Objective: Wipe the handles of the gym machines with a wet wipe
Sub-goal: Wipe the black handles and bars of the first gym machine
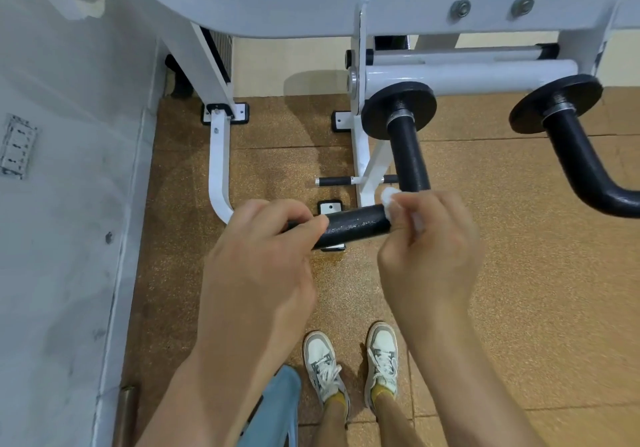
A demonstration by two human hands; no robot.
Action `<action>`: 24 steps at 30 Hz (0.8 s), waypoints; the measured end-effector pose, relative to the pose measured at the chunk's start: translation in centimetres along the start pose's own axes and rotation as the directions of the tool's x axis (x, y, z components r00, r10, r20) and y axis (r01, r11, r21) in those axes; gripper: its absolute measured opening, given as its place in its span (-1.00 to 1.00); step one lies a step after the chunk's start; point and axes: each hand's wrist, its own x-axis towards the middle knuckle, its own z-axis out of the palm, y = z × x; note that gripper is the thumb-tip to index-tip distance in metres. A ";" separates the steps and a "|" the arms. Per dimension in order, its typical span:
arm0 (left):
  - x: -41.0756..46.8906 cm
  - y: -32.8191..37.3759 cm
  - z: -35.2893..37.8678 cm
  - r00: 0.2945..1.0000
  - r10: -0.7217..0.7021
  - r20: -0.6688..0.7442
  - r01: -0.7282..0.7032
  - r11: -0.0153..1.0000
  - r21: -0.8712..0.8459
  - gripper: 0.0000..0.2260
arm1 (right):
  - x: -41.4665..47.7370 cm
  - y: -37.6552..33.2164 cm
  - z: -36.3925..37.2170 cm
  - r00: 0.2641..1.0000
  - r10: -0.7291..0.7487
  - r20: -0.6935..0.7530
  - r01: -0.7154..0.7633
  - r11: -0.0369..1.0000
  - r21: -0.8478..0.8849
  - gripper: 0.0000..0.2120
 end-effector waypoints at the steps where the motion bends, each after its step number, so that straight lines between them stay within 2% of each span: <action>1: 0.0 0.1 0.0 1.000 0.010 -0.009 -0.010 1.000 0.003 -0.72 | -0.1 0.1 -0.2 1.000 0.012 0.000 -0.012 1.000 0.001 -0.94; 4: 0.2 0.4 0.5 1.000 0.028 -0.009 -0.028 1.000 -0.007 -0.67 | -1.1 -0.2 -0.3 0.989 -0.128 0.071 0.127 0.992 0.022 -0.93; 5: 0.2 0.5 0.6 0.999 0.033 -0.006 -0.033 0.999 -0.015 -0.65 | -0.6 0.2 -0.2 0.988 -0.134 0.078 0.133 0.991 0.017 -0.93; 8: 0.3 1.0 0.9 0.999 0.051 0.004 -0.051 0.999 -0.014 -0.64 | 1.6 1.2 -0.4 1.000 0.012 0.013 -0.011 0.999 -0.037 -0.95; 13: 0.6 2.1 1.6 0.998 0.043 0.037 -0.043 0.999 -0.006 -0.66 | -0.1 1.2 -0.7 0.994 -0.100 0.045 0.100 0.995 0.009 -0.94; 16: 1.1 2.8 2.2 0.995 0.074 0.068 -0.074 0.997 0.002 -0.70 | 1.6 1.7 -0.4 0.999 0.016 -0.030 -0.014 0.999 0.047 -0.95; 21: 1.7 3.5 3.2 0.991 0.107 0.078 -0.107 0.994 0.005 -0.69 | 0.5 1.5 -1.1 1.000 -0.006 0.020 0.005 1.000 0.027 -0.95; 24: 2.0 4.0 3.5 0.989 0.113 0.095 -0.111 0.993 -0.027 -0.64 | 3.8 2.1 -0.5 0.996 0.088 0.024 -0.087 0.996 -0.017 -0.96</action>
